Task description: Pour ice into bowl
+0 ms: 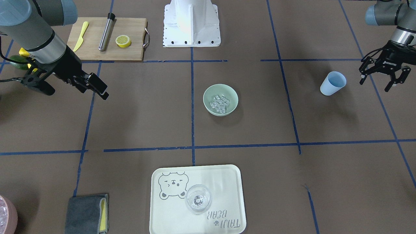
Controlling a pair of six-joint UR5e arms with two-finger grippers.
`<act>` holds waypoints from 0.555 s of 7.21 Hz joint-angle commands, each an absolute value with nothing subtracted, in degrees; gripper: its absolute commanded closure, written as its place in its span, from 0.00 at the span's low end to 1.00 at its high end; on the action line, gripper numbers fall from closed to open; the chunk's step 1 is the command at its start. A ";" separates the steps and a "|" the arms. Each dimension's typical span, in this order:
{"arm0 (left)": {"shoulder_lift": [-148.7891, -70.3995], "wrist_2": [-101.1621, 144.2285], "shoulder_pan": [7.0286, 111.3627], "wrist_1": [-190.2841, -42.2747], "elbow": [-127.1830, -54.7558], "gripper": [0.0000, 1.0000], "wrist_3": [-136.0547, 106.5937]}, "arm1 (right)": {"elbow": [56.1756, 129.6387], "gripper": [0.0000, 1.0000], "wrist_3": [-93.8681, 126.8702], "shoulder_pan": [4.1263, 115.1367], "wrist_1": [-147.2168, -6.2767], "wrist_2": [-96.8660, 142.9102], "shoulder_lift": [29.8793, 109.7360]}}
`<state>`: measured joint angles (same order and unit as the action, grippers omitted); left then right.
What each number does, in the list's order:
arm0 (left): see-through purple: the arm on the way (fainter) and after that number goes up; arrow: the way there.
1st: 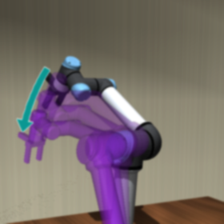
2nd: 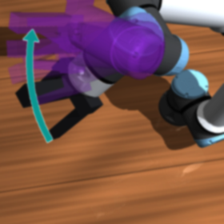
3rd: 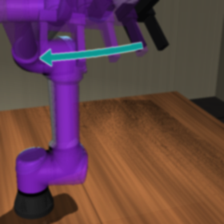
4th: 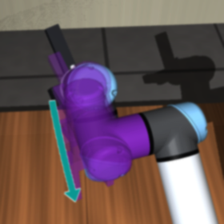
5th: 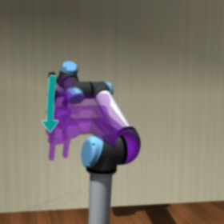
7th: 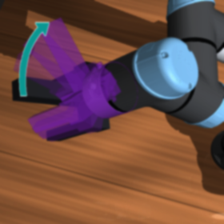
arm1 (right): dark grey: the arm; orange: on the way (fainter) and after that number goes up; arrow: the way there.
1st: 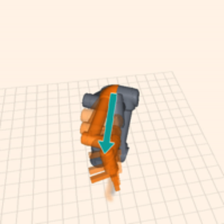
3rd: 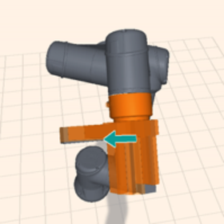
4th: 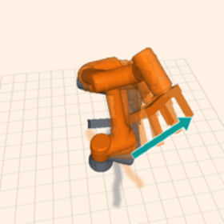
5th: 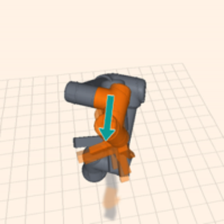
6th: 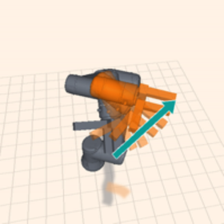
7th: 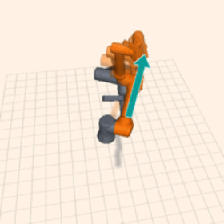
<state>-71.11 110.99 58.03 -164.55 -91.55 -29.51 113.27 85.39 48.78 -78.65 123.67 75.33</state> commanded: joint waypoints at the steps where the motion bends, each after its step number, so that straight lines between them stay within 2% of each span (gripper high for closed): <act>1: -78.02 124.06 68.09 -151.41 -92.54 0.00 -27.51 | 113.29 0.00 90.49 40.93 -78.49 119.04 71.40; 3: -81.46 132.68 73.45 -138.41 -98.14 0.00 -27.86 | 111.46 0.00 96.47 30.98 -78.75 109.98 66.21; 4: -80.87 132.45 74.96 -130.42 -102.44 0.00 -28.56 | 107.53 0.00 99.03 29.46 -78.75 108.12 61.48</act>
<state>-80.55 130.72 72.56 -139.18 -97.96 -27.98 110.93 95.72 32.67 -78.68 111.27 66.20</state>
